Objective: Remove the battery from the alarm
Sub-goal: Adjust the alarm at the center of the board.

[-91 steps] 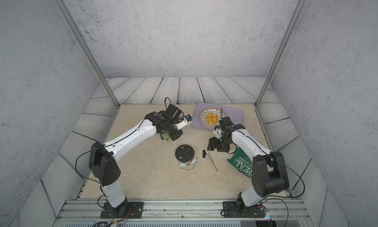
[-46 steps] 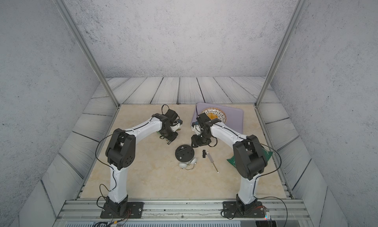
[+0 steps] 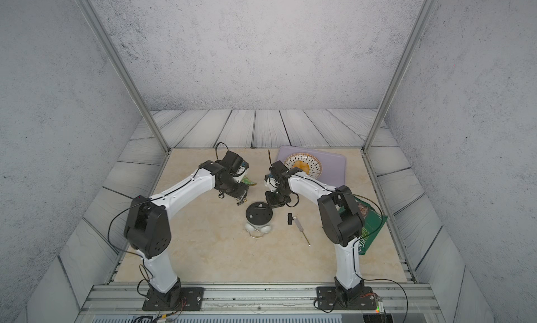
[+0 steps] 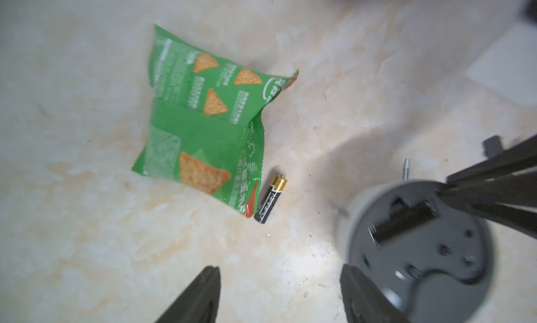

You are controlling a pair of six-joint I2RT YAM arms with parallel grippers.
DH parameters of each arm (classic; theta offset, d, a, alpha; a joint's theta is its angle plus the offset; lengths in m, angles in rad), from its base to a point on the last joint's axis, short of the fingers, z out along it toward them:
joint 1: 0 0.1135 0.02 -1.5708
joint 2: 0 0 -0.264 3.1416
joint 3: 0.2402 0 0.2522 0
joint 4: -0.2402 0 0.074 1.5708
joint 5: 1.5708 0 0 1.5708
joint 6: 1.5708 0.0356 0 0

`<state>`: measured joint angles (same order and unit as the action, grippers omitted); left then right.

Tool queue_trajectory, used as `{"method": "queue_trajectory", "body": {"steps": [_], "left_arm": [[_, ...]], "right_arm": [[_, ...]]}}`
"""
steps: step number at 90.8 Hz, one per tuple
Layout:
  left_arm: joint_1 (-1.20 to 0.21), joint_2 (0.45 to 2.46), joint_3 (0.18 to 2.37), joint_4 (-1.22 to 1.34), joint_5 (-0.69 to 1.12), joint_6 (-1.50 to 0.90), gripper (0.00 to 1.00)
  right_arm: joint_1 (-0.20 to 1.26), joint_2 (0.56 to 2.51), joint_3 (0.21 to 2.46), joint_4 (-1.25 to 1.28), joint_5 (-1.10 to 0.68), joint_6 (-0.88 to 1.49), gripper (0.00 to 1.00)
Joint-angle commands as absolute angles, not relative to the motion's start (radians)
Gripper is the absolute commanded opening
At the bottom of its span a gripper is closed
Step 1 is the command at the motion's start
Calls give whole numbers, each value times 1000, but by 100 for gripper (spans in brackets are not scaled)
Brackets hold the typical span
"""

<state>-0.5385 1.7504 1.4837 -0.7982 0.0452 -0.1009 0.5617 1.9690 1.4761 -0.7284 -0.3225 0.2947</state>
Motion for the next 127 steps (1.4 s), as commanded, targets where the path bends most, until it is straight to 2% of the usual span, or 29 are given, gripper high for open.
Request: {"method": "queue_trajectory", "body": {"steps": [1,12,16,23,35,49,63,76,92,100,118,127], "left_arm": [[-530,1618,1392,-799,70,-230,77],[-528,1493,1252,-731,138,-304,80],[-528,1463,1204,-697,161,-328,82],[-526,1438,1150,-663,218,-360,85],[-525,1456,1117,-674,309,-379,86],[-525,1497,1079,-631,434,-413,87],[-525,1550,1022,-516,575,-484,90],[-525,1615,1007,-473,620,-529,95],[-524,1664,973,-397,677,-587,94],[-511,1682,984,-419,672,-588,89],[-392,1653,967,-478,635,-558,85],[-366,1649,974,-502,628,-542,84]], "right_arm": [[551,1896,1381,-778,-119,524,0],[553,1774,1231,-765,-87,821,1],[558,1736,1177,-721,-110,929,5],[585,1675,1104,-627,-138,1047,19],[606,1640,1147,-680,-145,1012,44],[597,1612,1213,-799,-101,740,60],[521,1682,1235,-827,-146,497,61],[509,1771,1283,-790,-221,408,63],[532,1822,1299,-719,-379,428,62],[568,1815,1276,-685,-422,479,60],[688,1774,1197,-512,-525,626,61],[730,1802,1224,-557,-522,605,62]]}}
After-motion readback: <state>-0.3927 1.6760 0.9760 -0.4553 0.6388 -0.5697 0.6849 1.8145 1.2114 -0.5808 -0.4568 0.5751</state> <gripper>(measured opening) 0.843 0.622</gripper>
